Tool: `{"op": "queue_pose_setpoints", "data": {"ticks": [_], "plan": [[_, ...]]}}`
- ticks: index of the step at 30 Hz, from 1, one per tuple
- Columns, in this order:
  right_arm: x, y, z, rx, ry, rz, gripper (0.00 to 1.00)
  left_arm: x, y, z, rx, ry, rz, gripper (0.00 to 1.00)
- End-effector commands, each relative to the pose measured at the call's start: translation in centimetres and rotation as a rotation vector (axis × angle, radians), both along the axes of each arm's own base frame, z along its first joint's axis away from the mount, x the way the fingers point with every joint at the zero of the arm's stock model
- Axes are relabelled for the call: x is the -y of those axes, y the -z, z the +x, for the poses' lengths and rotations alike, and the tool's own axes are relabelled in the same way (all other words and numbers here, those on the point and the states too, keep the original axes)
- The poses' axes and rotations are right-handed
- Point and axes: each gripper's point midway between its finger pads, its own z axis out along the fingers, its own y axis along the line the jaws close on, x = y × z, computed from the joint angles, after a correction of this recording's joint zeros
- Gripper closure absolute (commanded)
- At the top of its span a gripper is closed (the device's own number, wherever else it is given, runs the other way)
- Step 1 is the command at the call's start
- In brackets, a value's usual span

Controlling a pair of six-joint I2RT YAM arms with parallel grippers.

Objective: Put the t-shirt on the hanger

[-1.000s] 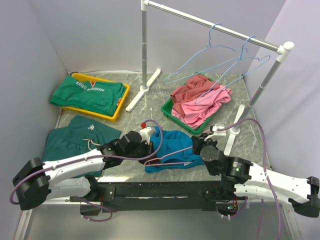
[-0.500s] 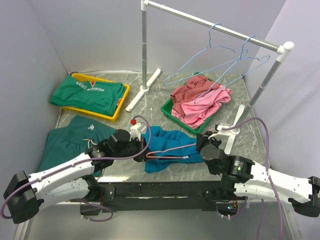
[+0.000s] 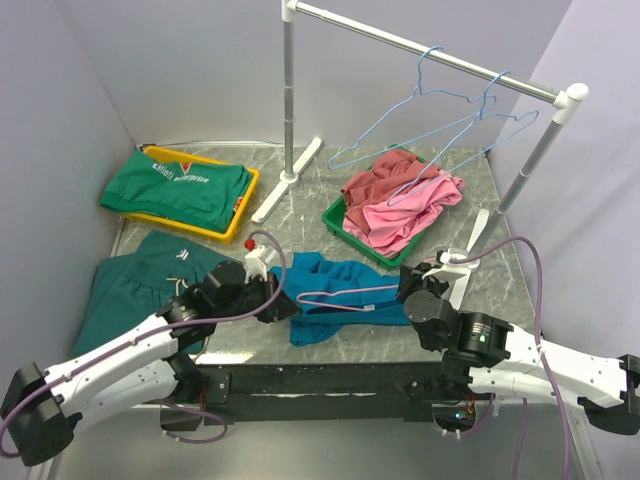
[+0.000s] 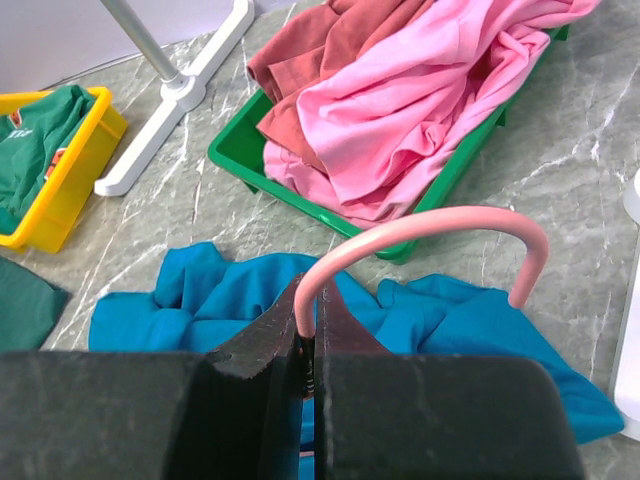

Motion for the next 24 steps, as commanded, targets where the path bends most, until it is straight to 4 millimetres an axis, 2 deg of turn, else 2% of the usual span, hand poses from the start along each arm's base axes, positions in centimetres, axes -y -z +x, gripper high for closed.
{"op": "queue_pose_setpoints", "data": {"ticks": [1,6,16,22,24], "plan": [[1.2,-0.4,0.3,0.031,0.058,-0.034,1.00,-1.0,-1.7,1.4,0.024,-0.089,-0.037,0.99],[1.2,-0.4,0.4,0.025,0.064,-0.044,1.00,-2.0,-3.8,2.4,0.063,-0.160,-0.071,0.99],[0.4,-0.9,0.7,0.027,0.056,-0.068,1.00,-3.2,-7.9,3.0,0.160,-0.203,-0.081,0.99],[-0.4,-2.5,1.0,0.032,0.055,-0.074,1.00,-2.6,-9.6,2.8,0.202,-0.130,-0.049,0.99],[-1.2,-3.8,1.2,0.042,0.048,-0.070,1.00,-2.4,-10.8,2.6,0.244,-0.084,-0.030,0.99]]}}
